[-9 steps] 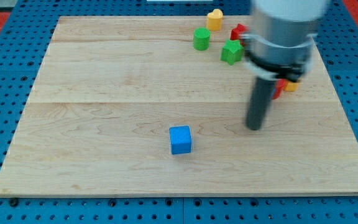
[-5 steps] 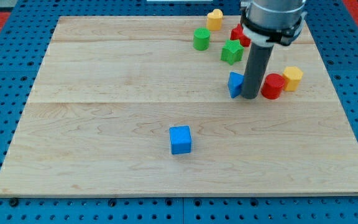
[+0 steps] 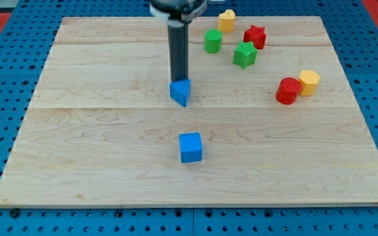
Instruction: Push the blue triangle into the blue cube
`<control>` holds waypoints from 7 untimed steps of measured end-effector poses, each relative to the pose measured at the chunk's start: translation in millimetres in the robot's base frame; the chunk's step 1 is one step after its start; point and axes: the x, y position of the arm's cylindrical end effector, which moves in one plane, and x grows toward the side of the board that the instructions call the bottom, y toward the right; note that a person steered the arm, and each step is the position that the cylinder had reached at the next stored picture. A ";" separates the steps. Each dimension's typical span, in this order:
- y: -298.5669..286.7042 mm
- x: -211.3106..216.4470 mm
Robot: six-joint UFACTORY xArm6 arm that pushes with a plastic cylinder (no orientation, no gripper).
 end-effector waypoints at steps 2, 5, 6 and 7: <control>30.4 102.5; 80.8 86.7; 82.0 86.7; 82.0 86.3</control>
